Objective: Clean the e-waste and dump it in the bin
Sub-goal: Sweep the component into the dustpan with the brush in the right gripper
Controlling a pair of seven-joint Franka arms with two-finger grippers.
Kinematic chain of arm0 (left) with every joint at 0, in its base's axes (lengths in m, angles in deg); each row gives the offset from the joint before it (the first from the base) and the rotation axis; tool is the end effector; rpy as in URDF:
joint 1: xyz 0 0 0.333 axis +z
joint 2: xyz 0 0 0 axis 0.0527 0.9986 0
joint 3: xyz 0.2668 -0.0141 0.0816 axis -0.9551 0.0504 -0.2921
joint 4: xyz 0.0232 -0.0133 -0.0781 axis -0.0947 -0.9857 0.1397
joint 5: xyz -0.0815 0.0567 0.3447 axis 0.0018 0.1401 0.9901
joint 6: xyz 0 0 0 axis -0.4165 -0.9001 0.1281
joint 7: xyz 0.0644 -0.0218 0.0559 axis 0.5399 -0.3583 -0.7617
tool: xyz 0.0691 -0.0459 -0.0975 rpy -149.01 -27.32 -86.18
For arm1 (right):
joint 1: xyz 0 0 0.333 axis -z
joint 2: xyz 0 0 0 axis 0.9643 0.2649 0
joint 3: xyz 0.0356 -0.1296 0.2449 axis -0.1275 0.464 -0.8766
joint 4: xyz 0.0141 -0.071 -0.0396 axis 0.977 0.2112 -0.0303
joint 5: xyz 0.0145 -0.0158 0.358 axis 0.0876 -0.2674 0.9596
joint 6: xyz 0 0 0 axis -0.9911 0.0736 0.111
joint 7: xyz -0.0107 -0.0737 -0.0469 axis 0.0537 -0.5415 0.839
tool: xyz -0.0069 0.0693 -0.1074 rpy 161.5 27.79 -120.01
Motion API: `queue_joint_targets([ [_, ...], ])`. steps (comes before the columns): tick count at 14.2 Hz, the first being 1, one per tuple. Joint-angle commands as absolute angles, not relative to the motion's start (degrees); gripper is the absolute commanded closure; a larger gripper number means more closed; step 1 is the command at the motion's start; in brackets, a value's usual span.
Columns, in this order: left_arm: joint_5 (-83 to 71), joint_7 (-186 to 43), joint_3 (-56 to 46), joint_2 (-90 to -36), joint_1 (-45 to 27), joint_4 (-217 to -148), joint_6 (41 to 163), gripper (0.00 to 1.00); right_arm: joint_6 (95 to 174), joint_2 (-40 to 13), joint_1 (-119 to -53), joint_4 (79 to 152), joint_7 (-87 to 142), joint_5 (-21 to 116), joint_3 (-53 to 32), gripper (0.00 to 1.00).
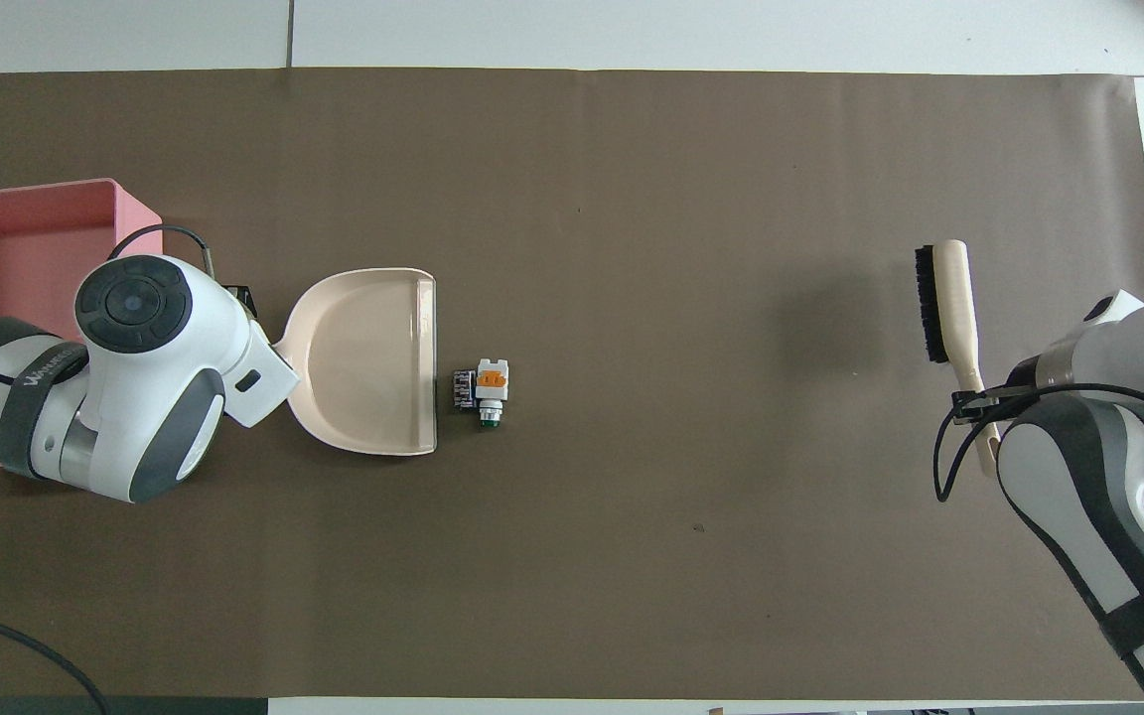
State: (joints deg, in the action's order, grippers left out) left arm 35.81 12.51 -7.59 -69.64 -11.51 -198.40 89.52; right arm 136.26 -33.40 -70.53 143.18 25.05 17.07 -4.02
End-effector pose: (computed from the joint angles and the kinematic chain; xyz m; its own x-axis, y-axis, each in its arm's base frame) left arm 0.4942 -0.1203 0.3260 -0.0690 -0.9709 -0.2295 -0.9966 0.0773 -0.0272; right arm 0.4607 -0.0298 0.3413 0.9916 0.0362 -0.1240 0.0349 -0.9993 -0.0124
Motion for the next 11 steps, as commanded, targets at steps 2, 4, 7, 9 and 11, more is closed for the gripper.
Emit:
queue_joint_targets([
  [2, 38.2, 10.1, -8.0, -72.7, -13.8, -203.3, 89.9, 1.00, 133.4, -32.5, -80.4, 139.7, 13.1, 13.8, -4.8, 1.00],
  [4, 40.3, 9.9, -7.9, -73.5, -14.0, -204.7, 90.3, 1.00, 133.9, -31.8, -86.2, 139.7, 8.0, 13.3, -4.8, 1.00],
  [7, 41.8, 9.6, -7.8, -74.4, -14.7, -206.6, 90.6, 1.00, 134.8, -30.7, -95.8, 139.6, -2.6, 13.3, -4.8, 1.00],
  [9, 42.0, 7.5, -7.8, -74.9, -15.0, -207.6, 91.1, 1.00, 135.4, -29.0, -103.1, 139.6, -8.7, 13.3, -4.8, 1.00],
  [11, 42.0, 4.3, -7.8, -75.0, -15.5, -207.6, 91.1, 1.00, 135.6, -26.8, -108.7, 138.1, -14.3, 13.3, -4.8, 1.00],
])
